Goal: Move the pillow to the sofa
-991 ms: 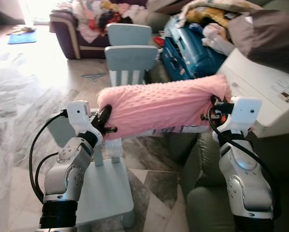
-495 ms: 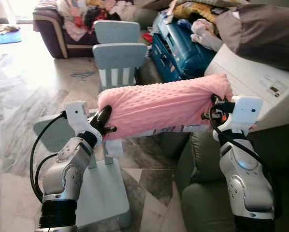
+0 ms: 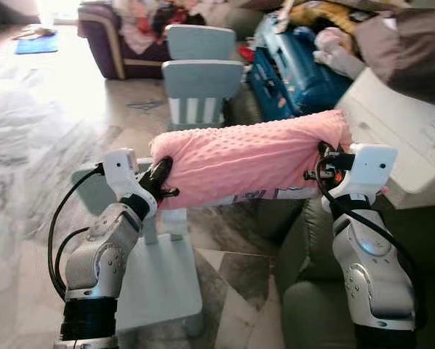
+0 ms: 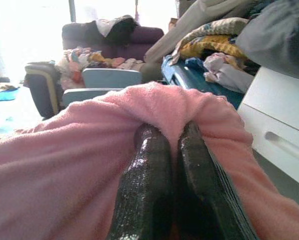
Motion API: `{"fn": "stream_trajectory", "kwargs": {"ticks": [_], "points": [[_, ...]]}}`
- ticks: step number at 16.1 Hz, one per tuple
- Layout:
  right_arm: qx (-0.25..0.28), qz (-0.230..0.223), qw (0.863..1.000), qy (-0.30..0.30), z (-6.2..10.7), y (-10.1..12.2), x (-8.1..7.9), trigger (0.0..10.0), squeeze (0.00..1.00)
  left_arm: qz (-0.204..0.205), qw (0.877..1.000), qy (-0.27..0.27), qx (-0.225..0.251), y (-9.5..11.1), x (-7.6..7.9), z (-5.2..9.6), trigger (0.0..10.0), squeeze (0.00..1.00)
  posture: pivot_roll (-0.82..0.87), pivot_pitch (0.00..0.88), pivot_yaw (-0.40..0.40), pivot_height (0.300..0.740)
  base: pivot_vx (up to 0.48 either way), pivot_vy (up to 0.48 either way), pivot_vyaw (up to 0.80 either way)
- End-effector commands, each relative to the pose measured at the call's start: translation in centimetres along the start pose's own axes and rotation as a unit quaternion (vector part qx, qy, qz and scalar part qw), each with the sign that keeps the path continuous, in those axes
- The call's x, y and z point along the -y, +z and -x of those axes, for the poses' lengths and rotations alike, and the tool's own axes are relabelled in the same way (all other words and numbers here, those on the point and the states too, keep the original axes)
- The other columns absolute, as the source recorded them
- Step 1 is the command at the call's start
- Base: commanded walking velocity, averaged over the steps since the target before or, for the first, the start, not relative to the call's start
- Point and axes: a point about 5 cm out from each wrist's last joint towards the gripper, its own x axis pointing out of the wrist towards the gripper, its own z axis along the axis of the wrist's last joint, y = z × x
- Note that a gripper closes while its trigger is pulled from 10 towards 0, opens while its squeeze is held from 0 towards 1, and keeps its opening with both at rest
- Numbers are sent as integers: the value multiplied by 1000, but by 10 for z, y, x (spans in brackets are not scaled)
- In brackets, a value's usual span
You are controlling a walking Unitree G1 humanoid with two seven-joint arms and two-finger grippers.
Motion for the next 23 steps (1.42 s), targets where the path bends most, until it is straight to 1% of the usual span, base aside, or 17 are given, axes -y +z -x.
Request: {"fn": "stream_trajectory", "kwargs": {"ticks": [1, 3, 12, 21, 23], "points": [[21, 4, 1000, -1, 0, 10, 2, 10000, 0, 3, 1000, -24, -2, 0, 8, 1, 10000, 0, -112, 111, -76, 740, 0, 0, 0], [20, 4, 1000, 0, 0, 10, 1, 10000, 0, 3, 1000, -28, -3, 0, 10, 1, 10000, 0, -113, 111, -75, 740, 0, 146, 0], [19, 3, 1000, 1, -1, 10, 1, 10000, 0, 4, 999, -33, -6, -1, 12, 0, 10000, 0, -115, 110, -73, 740, 0, 461, 0], [20, 8, 1000, -4, -3, 11, 2, 10000, 0, 6, 999, -34, 0, 1, 12, -1, 10000, 0, -118, 107, -73, 740, 0, 0, 0], [18, 9, 1000, -5, -3, 11, 2, 10000, 0, 6, 999, -35, 0, 0, 13, -2, 10000, 0, -120, 105, -73, 740, 0, 0, -634]]}}
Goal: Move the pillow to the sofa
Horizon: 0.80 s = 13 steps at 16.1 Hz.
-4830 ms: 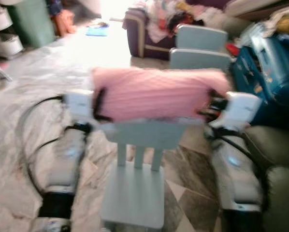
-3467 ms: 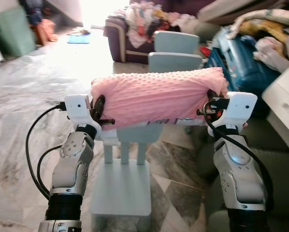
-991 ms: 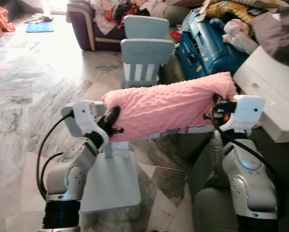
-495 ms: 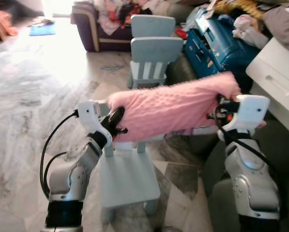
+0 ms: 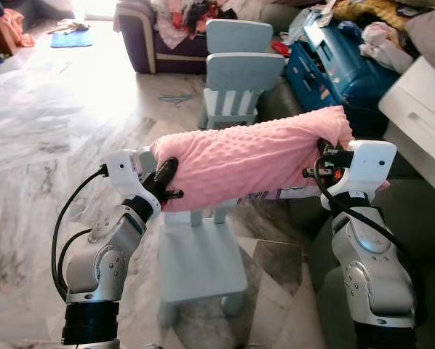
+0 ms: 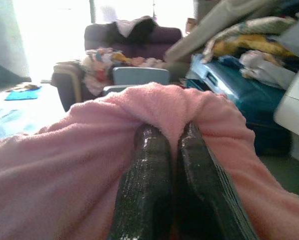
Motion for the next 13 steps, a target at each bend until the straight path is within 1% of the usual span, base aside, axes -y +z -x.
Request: {"fn": "stream_trajectory", "kwargs": {"ticks": [1, 6, 13], "points": [[9, 6, 1000, -11, 0, 6, 6, 10000, 0, -5, 1000, -17, 3, 1, 8, -4, 10000, 0, -121, 103, -72, 740, 0, 0, -800], [9, 7, 1000, -12, -1, 6, 6, 10000, 0, 1, 1000, -4, 11, 3, 4, -5, 10000, 0, -123, 101, -72, 740, 0, 0, -800], [10, 10, 1000, -12, -1, 7, 7, 10000, 0, 2, 1000, -6, 18, 3, 5, -5, 10000, 0, -125, 101, -73, 740, 0, 0, -800]]}}
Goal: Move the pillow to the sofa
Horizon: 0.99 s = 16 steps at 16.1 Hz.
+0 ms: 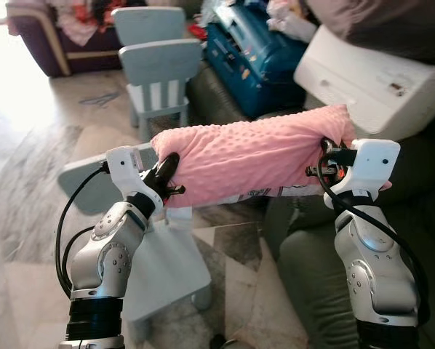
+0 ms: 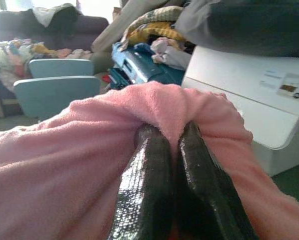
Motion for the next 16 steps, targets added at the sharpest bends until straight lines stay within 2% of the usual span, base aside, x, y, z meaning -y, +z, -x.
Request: {"fn": "stream_trajectory", "kwargs": {"ticks": [1, 6, 8, 10, 14, 16], "points": [[13, 4, 1000, -5, -1, 7, 3, 10000, 0, -5, 1000, -3, 5, 1, 2, -1, 10000, 0, -126, 101, -74, 740, 0, 0, -800], [13, 5, 1000, -3, -1, 7, 3, 10000, 0, -57, 998, 11, 12, 0, -1, -1, 10000, 0, -125, 102, -77, 740, 0, 0, -800], [12, 5, 1000, -3, -1, 7, 3, 10000, 0, -65, 998, 11, 19, 2, -1, -1, 10000, 0, -125, 102, -77, 740, 0, 0, -800], [12, 5, 1000, -2, -1, 7, 3, 10000, 0, -37, 999, 4, 13, 2, -1, -2, 10000, 0, -126, 101, -78, 740, 0, 0, -800], [14, 7, 1000, -1, -1, 8, 3, 10000, 0, -20, 1000, -17, 9, 0, 4, -2, 10000, 0, -130, 103, -80, 740, 0, 0, -752], [16, 11, 1000, 4, 0, 8, 2, 10000, 0, -19, 1000, -14, 10, -1, 4, -2, 10000, 0, -130, 103, -82, 740, 0, 0, 0]]}}
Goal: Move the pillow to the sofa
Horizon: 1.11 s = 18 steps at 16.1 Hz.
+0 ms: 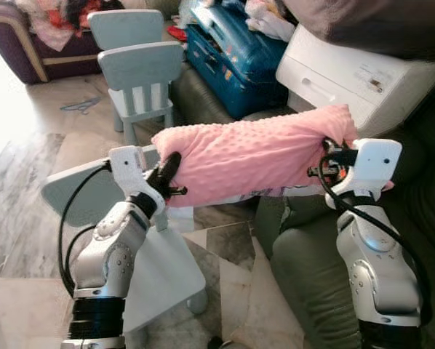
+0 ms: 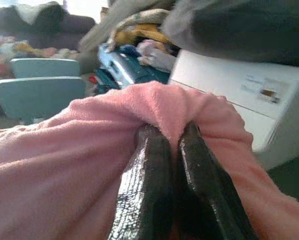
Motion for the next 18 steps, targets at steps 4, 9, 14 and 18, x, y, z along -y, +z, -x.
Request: {"fn": "stream_trajectory", "kwargs": {"ticks": [4, 9, 14, 18], "points": [[17, 3, 1000, 6, 0, 8, 0, 10000, 0, 18, 1000, -3, -4, -3, 5, 0, 10000, 0, -135, 102, -89, 740, 0, 0, 0], [16, 8, 1000, 7, 0, 9, 2, 10000, 0, 23, 1000, -5, -5, -4, 7, -1, 10000, 0, -139, 103, -95, 740, 0, 0, 0], [14, 8, 1000, 9, -1, 9, 2, 10000, 0, 18, 1000, 18, 0, -4, 3, 0, 10000, 0, -139, 104, -99, 740, 0, 0, 0], [7, 5, 1000, 9, -1, 8, 3, 10000, 0, 28, 999, 26, 0, -3, 0, -1, 10000, 0, -144, 106, -100, 740, 0, 0, -505]]}}
